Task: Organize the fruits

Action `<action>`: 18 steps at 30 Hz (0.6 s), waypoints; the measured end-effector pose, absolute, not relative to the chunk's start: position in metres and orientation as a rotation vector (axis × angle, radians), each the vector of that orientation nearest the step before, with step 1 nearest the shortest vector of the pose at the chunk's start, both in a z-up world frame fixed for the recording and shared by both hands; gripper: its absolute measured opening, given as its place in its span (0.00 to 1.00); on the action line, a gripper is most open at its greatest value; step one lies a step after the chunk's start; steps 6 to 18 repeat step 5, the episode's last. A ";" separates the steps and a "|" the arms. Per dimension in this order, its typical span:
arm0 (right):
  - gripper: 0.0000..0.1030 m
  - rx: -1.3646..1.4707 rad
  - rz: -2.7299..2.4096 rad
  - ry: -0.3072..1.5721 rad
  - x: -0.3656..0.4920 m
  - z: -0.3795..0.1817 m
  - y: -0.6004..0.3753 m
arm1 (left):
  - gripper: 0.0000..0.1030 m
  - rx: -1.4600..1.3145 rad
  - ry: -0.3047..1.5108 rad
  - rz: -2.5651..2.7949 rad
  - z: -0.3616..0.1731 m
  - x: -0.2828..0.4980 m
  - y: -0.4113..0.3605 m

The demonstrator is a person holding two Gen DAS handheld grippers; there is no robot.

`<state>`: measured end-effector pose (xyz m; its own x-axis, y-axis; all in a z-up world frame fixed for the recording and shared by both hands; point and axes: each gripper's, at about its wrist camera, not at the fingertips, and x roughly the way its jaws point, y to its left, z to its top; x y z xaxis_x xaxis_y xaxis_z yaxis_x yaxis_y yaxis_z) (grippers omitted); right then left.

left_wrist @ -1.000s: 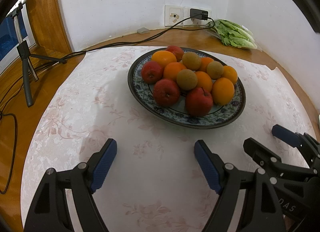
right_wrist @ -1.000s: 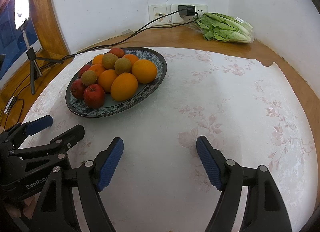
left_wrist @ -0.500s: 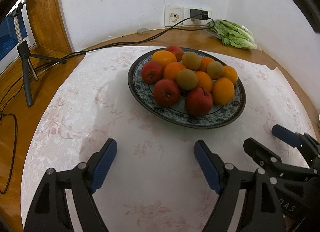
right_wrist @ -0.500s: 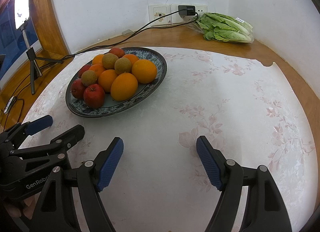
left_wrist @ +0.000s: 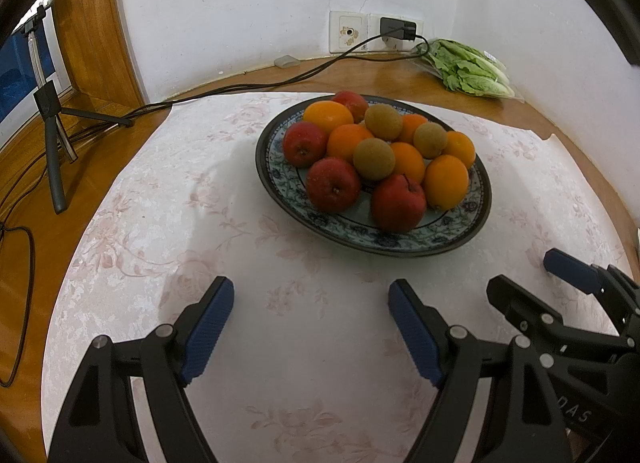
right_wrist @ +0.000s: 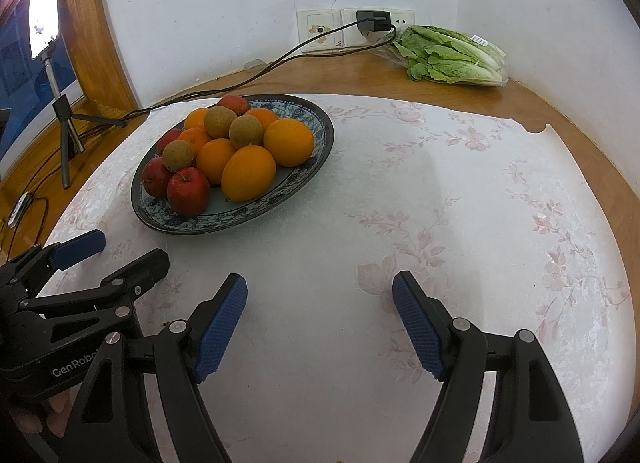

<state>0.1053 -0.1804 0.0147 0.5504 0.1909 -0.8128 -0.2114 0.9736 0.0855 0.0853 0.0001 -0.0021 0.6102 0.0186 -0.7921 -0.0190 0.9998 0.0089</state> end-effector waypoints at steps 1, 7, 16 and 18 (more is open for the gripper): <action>0.75 -0.023 0.238 0.959 0.105 0.015 -0.181 | 0.81 0.000 0.914 0.022 -0.002 0.085 0.000; 0.75 -0.023 0.238 0.959 0.105 0.015 -0.181 | 0.81 0.000 0.915 0.022 -0.002 0.085 0.000; 0.75 -0.023 0.238 0.959 0.105 0.015 -0.181 | 0.81 0.000 0.915 0.022 -0.002 0.085 0.000; 0.75 -0.023 0.238 0.959 0.105 0.015 -0.181 | 0.81 0.000 0.915 0.022 -0.002 0.085 0.000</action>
